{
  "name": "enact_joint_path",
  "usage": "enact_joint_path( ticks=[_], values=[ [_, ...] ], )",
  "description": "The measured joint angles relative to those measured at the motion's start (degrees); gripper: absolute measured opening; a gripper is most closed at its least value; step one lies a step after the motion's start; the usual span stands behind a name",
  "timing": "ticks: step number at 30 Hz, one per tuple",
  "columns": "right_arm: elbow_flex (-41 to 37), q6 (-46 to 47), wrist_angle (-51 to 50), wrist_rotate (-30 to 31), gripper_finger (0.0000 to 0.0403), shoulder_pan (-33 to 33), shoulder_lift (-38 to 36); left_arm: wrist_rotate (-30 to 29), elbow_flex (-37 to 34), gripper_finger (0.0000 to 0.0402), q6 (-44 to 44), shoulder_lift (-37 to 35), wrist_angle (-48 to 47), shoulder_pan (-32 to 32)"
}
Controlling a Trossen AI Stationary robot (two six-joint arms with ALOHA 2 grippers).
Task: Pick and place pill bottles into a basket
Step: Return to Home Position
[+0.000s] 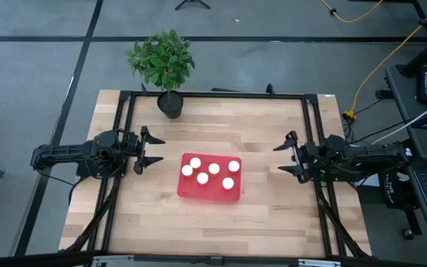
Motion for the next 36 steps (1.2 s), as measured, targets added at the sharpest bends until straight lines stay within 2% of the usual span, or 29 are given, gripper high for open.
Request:
enact_joint_path(
  ticks=[6,13,16,24,36],
  values=[
    [0.0,-0.75,-3.71,-0.43,0.0319,0.0,-3.09,0.0,0.0,0.0311,0.0,0.0,0.0,0.01],
    [-0.01,1.32,-15.6,3.14,0.0319,0.0,-11.01,0.0,0.0,0.0309,0.0,0.0,0.0,0.0],
    [0.0,1.43,-18.65,5.04,0.0319,-0.01,-10.79,-0.01,0.0,0.0311,0.0,-0.02,0.0,0.01],
    [0.0,0.6,-19.88,8.72,0.0319,0.0,-10.87,0.09,0.0,0.0309,0.0,0.02,0.0,0.0],
    [0.0,1.46,-19.99,8.66,0.0319,-0.01,-10.65,0.03,0.0,0.031,0.0,0.03,0.0,0.0]
  ],
)
